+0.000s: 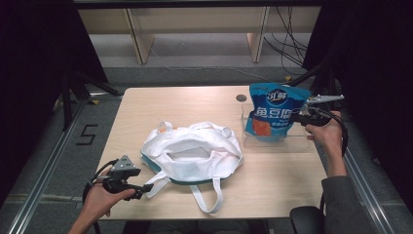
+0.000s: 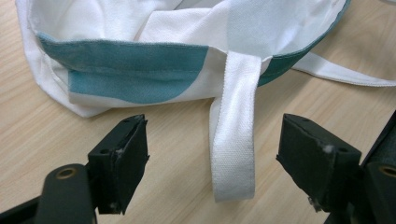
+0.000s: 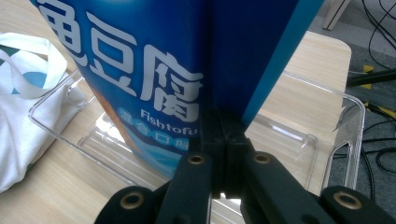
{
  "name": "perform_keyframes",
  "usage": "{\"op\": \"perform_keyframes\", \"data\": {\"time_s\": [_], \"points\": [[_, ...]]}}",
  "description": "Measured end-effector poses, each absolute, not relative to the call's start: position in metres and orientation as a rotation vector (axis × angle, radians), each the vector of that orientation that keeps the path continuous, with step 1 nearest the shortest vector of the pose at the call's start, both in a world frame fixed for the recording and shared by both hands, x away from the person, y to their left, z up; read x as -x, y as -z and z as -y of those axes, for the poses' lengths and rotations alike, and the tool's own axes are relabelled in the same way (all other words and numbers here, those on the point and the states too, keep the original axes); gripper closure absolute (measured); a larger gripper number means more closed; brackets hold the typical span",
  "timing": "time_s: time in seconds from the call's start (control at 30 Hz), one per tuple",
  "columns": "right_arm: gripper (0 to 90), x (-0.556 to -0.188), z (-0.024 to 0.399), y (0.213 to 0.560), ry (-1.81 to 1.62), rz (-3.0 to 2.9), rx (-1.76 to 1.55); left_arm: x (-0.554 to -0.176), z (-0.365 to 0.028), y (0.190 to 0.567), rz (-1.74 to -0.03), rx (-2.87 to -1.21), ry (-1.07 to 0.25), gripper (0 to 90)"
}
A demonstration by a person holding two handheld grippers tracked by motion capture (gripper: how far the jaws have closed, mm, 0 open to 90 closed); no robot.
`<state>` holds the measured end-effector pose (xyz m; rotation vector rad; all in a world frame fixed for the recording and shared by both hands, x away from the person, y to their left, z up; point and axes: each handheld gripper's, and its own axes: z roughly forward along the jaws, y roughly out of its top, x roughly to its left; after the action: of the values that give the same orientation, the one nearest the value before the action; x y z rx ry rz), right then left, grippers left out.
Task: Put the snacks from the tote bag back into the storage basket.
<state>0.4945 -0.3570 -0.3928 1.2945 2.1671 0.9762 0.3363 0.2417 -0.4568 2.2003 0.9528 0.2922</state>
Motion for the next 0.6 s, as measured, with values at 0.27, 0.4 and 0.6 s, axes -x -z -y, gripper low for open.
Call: {"op": "perform_keyframes", "data": {"time_s": [0.27, 0.4, 0.6], "points": [[90.0, -0.4989, 0.3585, 0.3930, -0.991, -2.142, -1.321, -0.3360, -0.2418, 0.4566, -0.947, -2.199, -0.287, 23.5], [90.0, -0.4991, 0.3599, 0.3919, -0.984, -2.166, -1.311, -0.3358, -0.2416, 0.4562, -0.948, -2.195, -0.287, 23.5], [88.7, -0.4959, 0.3611, 0.3900, -0.980, -2.161, -1.252, -0.3358, -0.2418, 0.4565, -0.948, -2.202, -0.287, 23.5]]}}
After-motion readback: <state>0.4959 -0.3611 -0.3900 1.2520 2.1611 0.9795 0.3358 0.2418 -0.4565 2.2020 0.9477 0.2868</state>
